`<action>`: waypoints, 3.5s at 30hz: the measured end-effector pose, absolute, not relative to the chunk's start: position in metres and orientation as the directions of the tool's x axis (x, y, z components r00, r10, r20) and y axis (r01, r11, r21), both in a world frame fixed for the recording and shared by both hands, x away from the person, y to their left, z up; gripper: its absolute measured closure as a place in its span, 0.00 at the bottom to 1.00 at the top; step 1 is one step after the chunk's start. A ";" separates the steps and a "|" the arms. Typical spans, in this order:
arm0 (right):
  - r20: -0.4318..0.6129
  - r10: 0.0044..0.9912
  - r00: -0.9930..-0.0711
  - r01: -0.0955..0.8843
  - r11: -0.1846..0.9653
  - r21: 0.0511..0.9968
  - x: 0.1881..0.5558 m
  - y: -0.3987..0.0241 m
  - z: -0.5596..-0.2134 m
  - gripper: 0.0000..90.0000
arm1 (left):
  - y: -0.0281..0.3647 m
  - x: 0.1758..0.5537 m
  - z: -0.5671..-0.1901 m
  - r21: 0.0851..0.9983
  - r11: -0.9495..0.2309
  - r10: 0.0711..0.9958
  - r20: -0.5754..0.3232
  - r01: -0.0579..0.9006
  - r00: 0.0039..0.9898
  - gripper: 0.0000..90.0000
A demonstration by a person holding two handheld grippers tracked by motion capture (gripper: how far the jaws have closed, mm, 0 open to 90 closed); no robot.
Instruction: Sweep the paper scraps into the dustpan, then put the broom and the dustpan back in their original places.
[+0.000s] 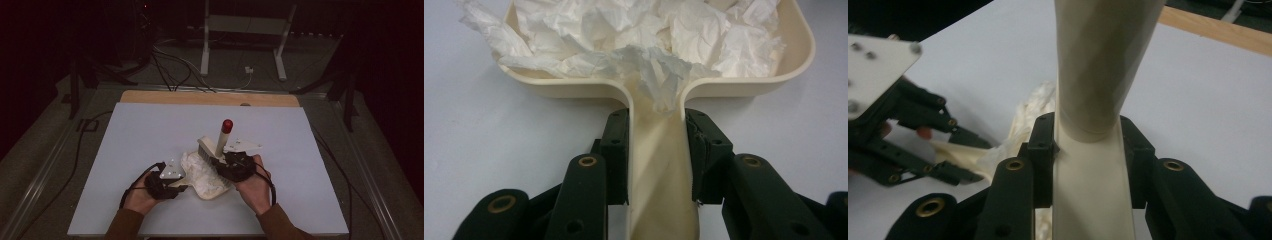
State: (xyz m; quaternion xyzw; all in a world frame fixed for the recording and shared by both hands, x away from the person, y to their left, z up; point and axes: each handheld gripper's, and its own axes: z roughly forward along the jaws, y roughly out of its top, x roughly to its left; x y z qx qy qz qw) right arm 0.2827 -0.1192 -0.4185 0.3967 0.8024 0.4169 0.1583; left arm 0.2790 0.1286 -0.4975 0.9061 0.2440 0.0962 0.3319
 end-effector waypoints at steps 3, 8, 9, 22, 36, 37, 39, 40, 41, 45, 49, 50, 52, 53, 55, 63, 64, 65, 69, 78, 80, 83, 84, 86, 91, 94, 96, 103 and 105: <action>0.077 0.756 -0.650 0.505 0.355 0.787 0.280 -0.117 -0.421 0.74 | 0.129 0.279 -0.497 0.656 -0.653 0.511 0.012 0.379 0.859 0.74; 0.089 0.762 -0.641 0.502 0.329 0.800 0.281 -0.121 -0.418 0.74 | 0.132 0.280 -0.497 0.660 -0.647 0.520 0.015 0.382 0.854 0.74; 0.092 0.768 -0.634 0.499 0.316 0.807 0.282 -0.123 -0.416 0.74 | 0.133 0.280 -0.497 0.662 -0.643 0.524 0.014 0.385 0.851 0.74; 0.058 0.774 -0.631 0.466 0.318 0.825 0.299 -0.143 -0.412 0.75 | 0.141 0.281 -0.496 0.674 -0.616 0.565 0.016 0.408 0.825 0.74; 0.007 0.792 -0.611 0.478 0.362 0.800 0.319 -0.168 -0.433 0.75 | 0.157 0.283 -0.492 0.684 -0.585 0.619 0.028 0.436 0.785 0.74; 0.008 0.792 -0.610 0.481 0.363 0.798 0.319 -0.170 -0.434 0.75 | 0.159 0.283 -0.492 0.688 -0.576 0.627 0.025 0.441 0.779 0.74; 0.006 0.786 -0.618 0.482 0.373 0.793 0.321 -0.175 -0.436 0.75 | 0.161 0.282 -0.491 0.689 -0.572 0.632 0.026 0.445 0.774 0.74; 0.010 0.781 -0.624 0.483 0.376 0.791 0.321 -0.178 -0.437 0.75 | 0.163 0.282 -0.490 0.691 -0.569 0.636 0.025 0.446 0.771 0.74; 0.020 0.773 -0.634 0.486 0.378 0.788 0.322 -0.182 -0.438 0.75 | 0.165 0.281 -0.490 0.692 -0.566 0.640 0.025 0.448 0.768 0.74; 0.034 0.761 -0.647 0.496 0.387 0.777 0.322 -0.195 -0.441 0.75 | 0.171 0.281 -0.489 0.698 -0.549 0.661 0.026 0.460 0.750 0.74; 0.026 0.752 -0.658 0.499 0.410 0.764 0.320 -0.213 -0.444 0.75 | 0.178 0.281 -0.489 0.705 -0.527 0.686 0.023 0.475 0.727 0.74; 0.027 0.753 -0.658 0.501 0.411 0.762 0.319 -0.216 -0.445 0.75 | 0.180 0.281 -0.488 0.707 -0.523 0.691 0.024 0.477 0.723 0.74; 0.023 0.752 -0.659 0.502 0.417 0.758 0.318 -0.225 -0.447 0.75 | 0.183 0.280 -0.487 0.712 -0.508 0.706 0.023 0.485 0.708 0.74; 0.024 0.745 -0.666 0.503 0.426 0.752 0.317 -0.230 -0.448 0.75 | 0.185 0.280 -0.487 0.714 -0.504 0.711 0.023 0.487 0.702 0.74; 0.030 0.732 -0.680 0.504 0.438 0.744 0.316 -0.236 -0.451 0.75 | 0.188 0.280 -0.487 0.717 -0.495 0.721 0.023 0.492 0.692 0.74; 0.024 0.702 -0.712 0.494 0.476 0.727 0.314 -0.249 -0.467 0.74 | 0.198 0.280 -0.488 0.729 -0.449 0.767 0.017 0.518 0.641 0.74; 0.033 0.698 -0.715 0.496 0.474 0.728 0.314 -0.250 -0.467 0.74 | 0.200 0.279 -0.488 0.731 -0.441 0.773 0.015 0.520 0.635 0.74; 0.038 0.691 -0.722 0.494 0.476 0.727 0.314 -0.250 -0.467 0.73 | 0.201 0.279 -0.488 0.732 -0.436 0.779 0.015 0.523 0.627 0.74; 0.032 0.702 -0.711 0.471 0.443 0.763 0.312 -0.252 -0.460 0.66 | 0.207 0.278 -0.488 0.739 -0.412 0.799 0.012 0.533 0.601 0.74; 0.031 0.763 -0.645 0.425 0.325 0.844 0.308 -0.251 -0.427 0.67 | 0.217 0.273 -0.493 0.741 -0.346 0.864 0.014 0.575 0.503 0.74; 0.032 0.783 -0.622 0.423 0.301 0.855 0.308 -0.250 -0.422 0.70 | 0.217 0.272 -0.494 0.742 -0.334 0.878 0.022 0.581 0.477 0.74; 0.040 0.807 -0.589 0.428 0.269 0.863 0.310 -0.251 -0.419 0.74 | 0.217 0.270 -0.495 0.746 -0.315 0.900 0.038 0.586 0.435 0.74; 0.044 0.812 -0.582 0.430 0.262 0.864 0.311 -0.251 -0.418 0.75 | 0.217 0.269 -0.495 0.749 -0.305 0.908 0.042 0.588 0.418 0.74; 0.051 0.816 -0.576 0.436 0.254 0.863 0.313 -0.252 -0.418 0.77 | 0.216 0.267 -0.497 0.762 -0.270 0.926 0.038 0.588 0.376 0.74; 0.060 0.801 -0.595 0.439 0.261 0.859 0.314 -0.254 -0.417 0.78 | 0.210 0.262 -0.503 0.771 -0.225 0.948 0.032 0.596 0.317 0.74; 0.047 0.782 -0.622 0.429 0.289 0.856 0.312 -0.255 -0.414 0.78 | 0.208 0.260 -0.507 0.767 -0.221 0.950 0.029 0.603 0.312 0.74; 0.030 0.764 -0.644 0.414 0.315 0.854 0.310 -0.257 -0.411 0.78 | 0.206 0.259 -0.510 0.765 -0.220 0.949 0.024 0.605 0.315 0.74; -0.008 0.656 -0.755 0.368 0.433 0.823 0.299 -0.266 -0.401 0.78 | 0.203 0.255 -0.512 0.768 -0.221 0.949 0.027 0.602 0.314 0.74; -0.001 0.615 -0.788 0.355 0.456 0.816 0.295 -0.271 -0.398 0.78 | 0.203 0.254 -0.511 0.771 -0.217 0.950 0.024 0.599 0.312 0.74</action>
